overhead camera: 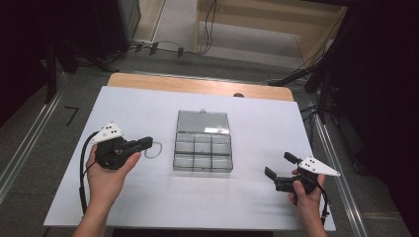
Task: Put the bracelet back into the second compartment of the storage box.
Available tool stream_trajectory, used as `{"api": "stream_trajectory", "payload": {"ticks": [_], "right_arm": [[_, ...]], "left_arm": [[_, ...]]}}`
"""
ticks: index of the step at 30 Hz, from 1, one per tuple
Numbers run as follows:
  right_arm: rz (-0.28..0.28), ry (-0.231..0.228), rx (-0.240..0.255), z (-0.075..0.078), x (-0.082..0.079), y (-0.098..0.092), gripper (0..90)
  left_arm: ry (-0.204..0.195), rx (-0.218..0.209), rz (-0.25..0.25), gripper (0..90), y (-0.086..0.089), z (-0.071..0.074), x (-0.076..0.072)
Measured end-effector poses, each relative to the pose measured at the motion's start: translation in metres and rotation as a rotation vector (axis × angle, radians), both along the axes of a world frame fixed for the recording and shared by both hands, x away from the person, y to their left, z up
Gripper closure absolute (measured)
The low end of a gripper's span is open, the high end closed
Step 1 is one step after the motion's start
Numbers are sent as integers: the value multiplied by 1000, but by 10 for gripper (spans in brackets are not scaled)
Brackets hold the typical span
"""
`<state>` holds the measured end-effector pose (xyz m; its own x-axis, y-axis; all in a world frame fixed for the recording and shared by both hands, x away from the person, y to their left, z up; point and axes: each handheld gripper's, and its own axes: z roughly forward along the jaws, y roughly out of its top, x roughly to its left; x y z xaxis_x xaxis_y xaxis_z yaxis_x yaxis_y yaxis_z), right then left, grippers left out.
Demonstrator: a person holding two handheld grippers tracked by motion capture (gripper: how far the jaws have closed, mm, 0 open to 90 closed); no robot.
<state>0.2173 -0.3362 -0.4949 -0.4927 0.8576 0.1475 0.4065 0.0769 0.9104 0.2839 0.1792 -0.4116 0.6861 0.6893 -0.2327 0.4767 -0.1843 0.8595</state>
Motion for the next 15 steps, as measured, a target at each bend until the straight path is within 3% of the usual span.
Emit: {"api": "stream_trajectory", "payload": {"ticks": [15], "right_arm": [[4,-3,6,-1,0,0,0]], "left_arm": [[-7,-12,-36,870,-19,7,8]]}}
